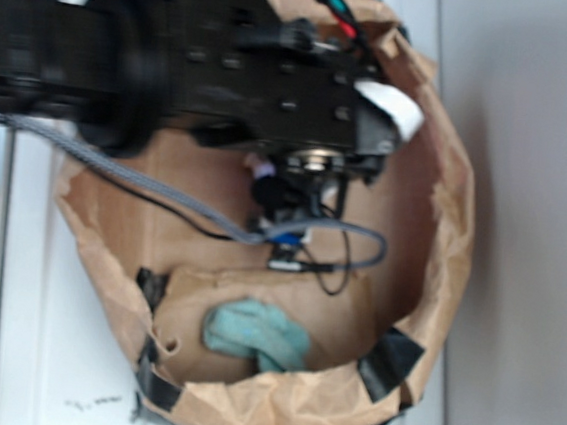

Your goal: Grab the white paper.

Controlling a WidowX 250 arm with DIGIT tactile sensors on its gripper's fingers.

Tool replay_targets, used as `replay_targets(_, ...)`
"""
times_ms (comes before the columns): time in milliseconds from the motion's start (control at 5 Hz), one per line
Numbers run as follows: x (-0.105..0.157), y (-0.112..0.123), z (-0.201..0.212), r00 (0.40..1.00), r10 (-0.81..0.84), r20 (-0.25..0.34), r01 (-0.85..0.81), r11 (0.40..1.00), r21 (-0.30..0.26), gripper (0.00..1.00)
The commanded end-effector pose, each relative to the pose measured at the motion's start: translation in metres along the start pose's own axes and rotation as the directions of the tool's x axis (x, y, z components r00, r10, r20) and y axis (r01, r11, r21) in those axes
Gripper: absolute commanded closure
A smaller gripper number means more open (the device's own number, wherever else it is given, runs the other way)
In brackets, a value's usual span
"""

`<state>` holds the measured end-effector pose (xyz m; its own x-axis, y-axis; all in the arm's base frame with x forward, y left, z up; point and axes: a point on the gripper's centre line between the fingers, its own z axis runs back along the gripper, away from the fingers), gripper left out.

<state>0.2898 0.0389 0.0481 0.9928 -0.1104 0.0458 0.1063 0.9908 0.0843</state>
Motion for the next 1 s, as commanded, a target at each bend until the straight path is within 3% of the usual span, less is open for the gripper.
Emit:
replay_targets(0,0.008,0.001,-0.01,0.999,0.008,0.041,-0.009,1.0,0.022,0.0)
replay_targets(200,0.0,-0.005,-0.013,0.997,0.003,0.072,-0.006,0.999,0.041,1.0)
replay_targets(600,-0.004,-0.001,0.019,0.986,0.041,0.161,-0.04,0.999,-0.006,1.0)
replay_targets(800,-0.015,0.006,0.054,0.97,0.078,0.231,-0.063,0.995,-0.071,1.0)
